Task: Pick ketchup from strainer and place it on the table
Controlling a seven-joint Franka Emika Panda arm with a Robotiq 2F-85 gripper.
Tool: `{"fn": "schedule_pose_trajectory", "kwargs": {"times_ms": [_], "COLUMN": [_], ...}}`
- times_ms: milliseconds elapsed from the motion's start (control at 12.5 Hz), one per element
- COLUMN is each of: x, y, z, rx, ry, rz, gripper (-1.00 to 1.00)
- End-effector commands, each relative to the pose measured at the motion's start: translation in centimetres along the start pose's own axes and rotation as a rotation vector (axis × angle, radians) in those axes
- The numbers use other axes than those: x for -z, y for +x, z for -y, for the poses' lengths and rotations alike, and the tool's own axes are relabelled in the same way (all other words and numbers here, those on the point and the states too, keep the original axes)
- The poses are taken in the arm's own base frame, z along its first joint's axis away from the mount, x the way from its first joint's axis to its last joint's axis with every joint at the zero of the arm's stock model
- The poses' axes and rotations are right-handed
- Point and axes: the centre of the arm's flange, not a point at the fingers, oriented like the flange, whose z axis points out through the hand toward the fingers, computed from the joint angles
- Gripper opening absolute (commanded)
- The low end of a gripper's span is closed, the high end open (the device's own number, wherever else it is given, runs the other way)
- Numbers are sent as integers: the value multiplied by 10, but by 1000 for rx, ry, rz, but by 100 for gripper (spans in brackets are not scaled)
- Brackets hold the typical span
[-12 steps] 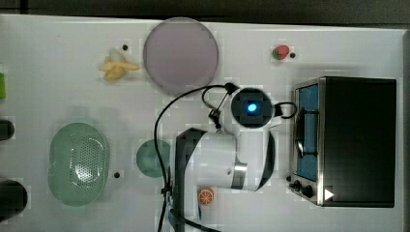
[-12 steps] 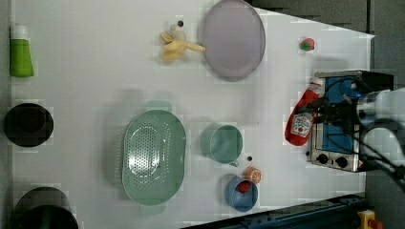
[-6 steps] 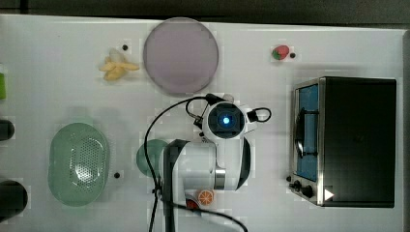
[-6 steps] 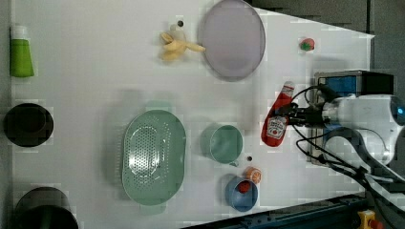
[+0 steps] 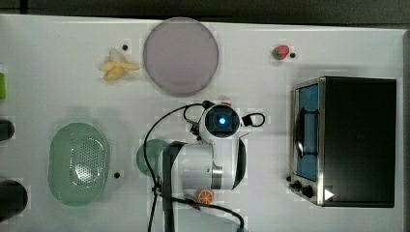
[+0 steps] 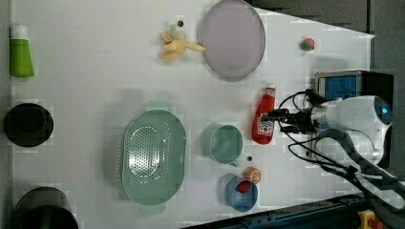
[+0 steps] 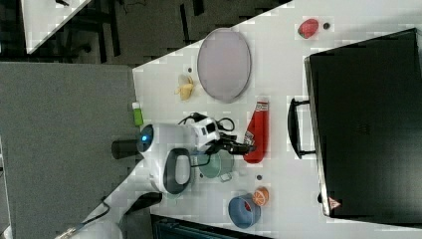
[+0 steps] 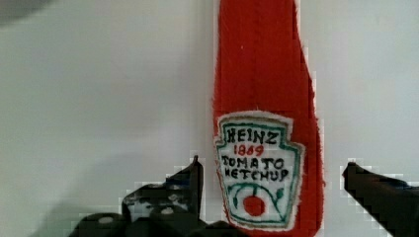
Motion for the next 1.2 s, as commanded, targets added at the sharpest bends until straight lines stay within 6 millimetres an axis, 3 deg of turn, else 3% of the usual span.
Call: {"fn": "schedule_pose_trajectory", "kwargs": {"times_ms": [80,480,720,880,1200], "x": [148,297,358,378,373], "y": [29,18,12,9,11], "z": [19,32,34,31,31], "rx": [-52,-335,-380,-385,-386], "ry": [83,39,35,38,32], "rz": [-214,-103,-90,-93,-85], "gripper": [100,100,100,100,100]}}
